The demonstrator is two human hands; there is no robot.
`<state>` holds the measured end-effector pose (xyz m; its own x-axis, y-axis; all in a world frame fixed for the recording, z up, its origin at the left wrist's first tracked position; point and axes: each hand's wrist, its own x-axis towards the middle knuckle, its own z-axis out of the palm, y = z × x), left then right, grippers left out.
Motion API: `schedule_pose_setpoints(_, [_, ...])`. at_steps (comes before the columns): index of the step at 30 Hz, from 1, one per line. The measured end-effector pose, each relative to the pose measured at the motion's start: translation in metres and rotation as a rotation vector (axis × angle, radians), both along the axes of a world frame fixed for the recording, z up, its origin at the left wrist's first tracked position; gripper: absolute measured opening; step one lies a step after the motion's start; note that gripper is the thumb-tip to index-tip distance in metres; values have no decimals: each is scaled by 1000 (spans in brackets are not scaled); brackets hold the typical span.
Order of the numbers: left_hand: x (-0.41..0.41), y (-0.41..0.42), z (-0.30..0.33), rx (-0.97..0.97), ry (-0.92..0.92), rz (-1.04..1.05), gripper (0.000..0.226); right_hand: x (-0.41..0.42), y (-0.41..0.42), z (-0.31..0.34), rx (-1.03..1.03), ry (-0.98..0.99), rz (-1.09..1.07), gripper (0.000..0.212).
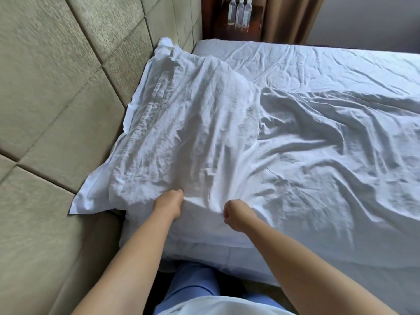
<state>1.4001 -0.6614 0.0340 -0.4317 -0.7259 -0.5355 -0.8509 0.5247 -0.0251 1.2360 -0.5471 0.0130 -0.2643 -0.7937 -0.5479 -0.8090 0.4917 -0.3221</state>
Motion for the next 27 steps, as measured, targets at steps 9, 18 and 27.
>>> schedule_pose_setpoints(9, [-23, 36, -17, -72, 26, -140, 116, -24, 9, 40, 275, -574, -148, 20])
schedule_pose_setpoints(18, [-13, 37, -4, -111, 71, -189, 41, -15, 13, 10, 120, -508, -241, 16])
schedule_pose_setpoints(27, [-9, 37, -21, 15, 59, -141, 33, 2, -6, -11, 238, -198, 8, 38])
